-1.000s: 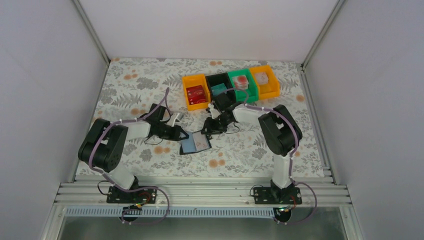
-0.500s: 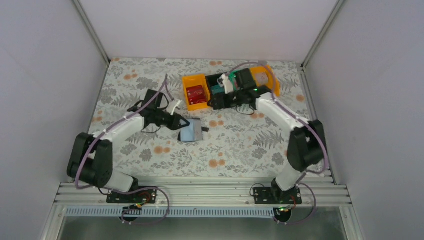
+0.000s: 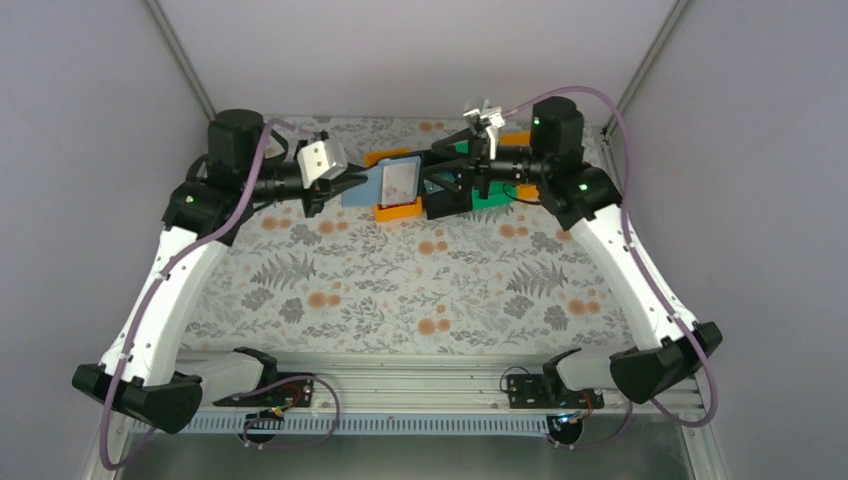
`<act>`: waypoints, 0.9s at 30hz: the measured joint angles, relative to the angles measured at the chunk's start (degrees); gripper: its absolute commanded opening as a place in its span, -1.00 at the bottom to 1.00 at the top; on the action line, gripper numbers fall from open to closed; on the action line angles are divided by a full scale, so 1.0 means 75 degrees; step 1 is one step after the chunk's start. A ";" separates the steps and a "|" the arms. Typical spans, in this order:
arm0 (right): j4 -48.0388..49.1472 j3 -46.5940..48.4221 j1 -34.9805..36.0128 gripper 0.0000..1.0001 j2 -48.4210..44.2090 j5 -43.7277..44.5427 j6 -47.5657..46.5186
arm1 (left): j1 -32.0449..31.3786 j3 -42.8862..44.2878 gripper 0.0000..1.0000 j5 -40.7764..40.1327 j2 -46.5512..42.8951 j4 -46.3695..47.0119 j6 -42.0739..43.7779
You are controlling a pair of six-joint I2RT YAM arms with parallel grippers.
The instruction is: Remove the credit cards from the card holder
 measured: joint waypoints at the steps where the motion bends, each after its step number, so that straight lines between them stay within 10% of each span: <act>1: 0.0052 0.0149 0.0006 0.47 -0.0085 -0.0096 -0.0061 | 0.0000 0.0239 -0.95 0.0026 -0.0020 0.0006 -0.0020; 22: 0.0020 0.0443 0.0152 0.99 -0.0353 0.0612 -0.1358 | 0.0000 0.0705 -0.95 0.1451 -0.0329 0.0597 -0.1239; 27: -0.0318 0.0726 0.0143 0.71 0.0073 -0.0309 -0.1571 | 0.0000 0.0656 -0.95 0.1565 -0.0385 0.0697 -0.1320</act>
